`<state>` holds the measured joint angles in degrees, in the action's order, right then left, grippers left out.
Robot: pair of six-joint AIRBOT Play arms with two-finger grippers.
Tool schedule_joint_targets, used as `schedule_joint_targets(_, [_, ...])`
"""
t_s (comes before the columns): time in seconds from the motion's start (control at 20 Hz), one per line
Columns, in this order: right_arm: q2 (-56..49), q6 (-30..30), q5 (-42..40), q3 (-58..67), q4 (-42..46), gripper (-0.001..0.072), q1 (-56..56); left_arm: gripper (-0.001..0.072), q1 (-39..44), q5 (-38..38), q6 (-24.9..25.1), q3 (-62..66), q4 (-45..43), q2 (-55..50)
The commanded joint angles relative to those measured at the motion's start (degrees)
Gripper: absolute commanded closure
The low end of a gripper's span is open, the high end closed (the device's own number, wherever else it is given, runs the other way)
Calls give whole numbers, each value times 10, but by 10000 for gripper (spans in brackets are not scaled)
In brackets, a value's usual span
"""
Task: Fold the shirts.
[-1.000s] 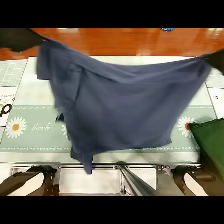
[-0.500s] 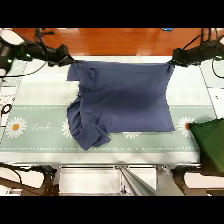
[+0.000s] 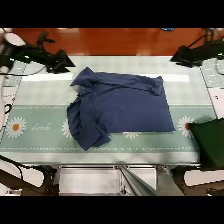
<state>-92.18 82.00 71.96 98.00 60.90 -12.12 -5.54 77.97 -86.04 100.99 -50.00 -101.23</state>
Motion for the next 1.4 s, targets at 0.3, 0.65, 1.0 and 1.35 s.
schedule_joint_targets(0.3, [287,-15,-93,-377,-8,303,-153,199,-97,67,80,-207,-117,200])
schedule_joint_targets(0.65, [439,-37,-68,-655,-17,303,-214,199,-139,-76,81,-608,-104,391])
schedule_joint_targets(1.0, [439,-59,-24,-663,-47,303,-213,199,-270,-31,60,-702,-68,416])
schedule_joint_targets(1.35, [438,-67,3,-663,-53,303,-212,199,-224,-71,145,-754,31,384])
